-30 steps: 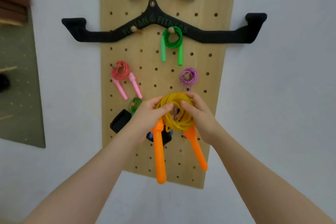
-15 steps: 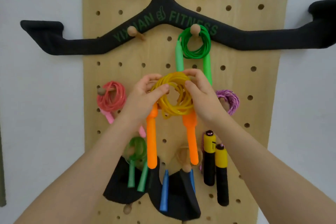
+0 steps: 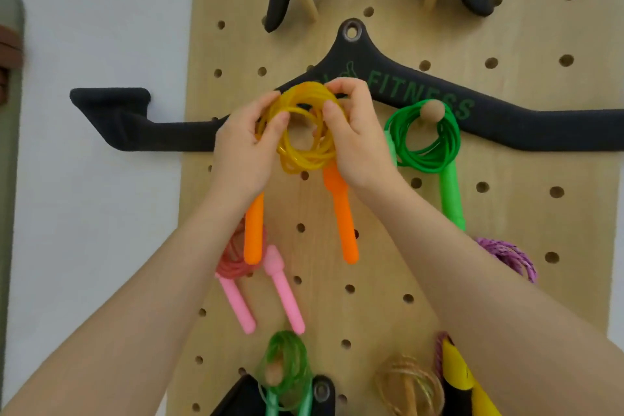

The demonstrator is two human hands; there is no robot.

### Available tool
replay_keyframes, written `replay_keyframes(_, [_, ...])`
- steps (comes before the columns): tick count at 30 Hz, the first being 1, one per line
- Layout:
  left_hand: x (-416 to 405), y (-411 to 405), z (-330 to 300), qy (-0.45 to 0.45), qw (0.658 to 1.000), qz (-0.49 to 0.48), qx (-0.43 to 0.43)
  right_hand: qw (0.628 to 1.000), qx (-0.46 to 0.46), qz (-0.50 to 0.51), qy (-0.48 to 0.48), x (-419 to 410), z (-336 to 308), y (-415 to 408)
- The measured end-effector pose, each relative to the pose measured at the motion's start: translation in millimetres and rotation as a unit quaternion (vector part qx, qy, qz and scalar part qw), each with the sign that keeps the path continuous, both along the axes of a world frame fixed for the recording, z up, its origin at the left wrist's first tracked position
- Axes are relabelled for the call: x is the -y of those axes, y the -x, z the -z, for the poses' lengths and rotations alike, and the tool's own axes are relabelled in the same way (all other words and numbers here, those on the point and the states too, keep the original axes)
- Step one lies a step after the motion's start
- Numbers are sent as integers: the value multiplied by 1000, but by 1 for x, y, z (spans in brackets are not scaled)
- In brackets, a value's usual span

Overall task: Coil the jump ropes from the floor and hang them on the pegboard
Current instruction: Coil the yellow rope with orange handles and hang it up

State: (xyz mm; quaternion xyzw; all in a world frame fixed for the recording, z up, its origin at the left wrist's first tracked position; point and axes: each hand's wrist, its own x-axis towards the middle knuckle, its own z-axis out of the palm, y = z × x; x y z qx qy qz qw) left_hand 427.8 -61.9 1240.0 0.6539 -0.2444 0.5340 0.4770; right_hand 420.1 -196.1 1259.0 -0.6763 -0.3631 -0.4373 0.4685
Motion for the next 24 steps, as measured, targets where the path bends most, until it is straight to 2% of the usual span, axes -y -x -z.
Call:
replay_keyframes(3, [-11,-11,-12,25,999,-25,18,1000,13,2,-8,-17,-16,-8])
replay_keyframes(6, [-17,-28,-18,-3,999,-42,-1,999,2,48,-24,-24,-19,-25])
replay_keyframes(10, [-11,-42,-26,-4,999,14,-40,990,5,136,-47,-18,-20,-43])
replay_keyframes(13, [-9,-57,-19,-39,999,-15,-11,963,66,261,-19,-25,-10,-53])
replay_keyframes(17, [2,-65,-10,9,998,18,-52,925,87,370,-18,-30,3,-61])
replay_keyframes(20, [13,-61,-6,34,997,31,-65,917,87,388,8,-27,6,-56])
replay_keyframes(24, [0,-58,-4,-2,996,32,-89,932,57,356,26,-24,13,-46])
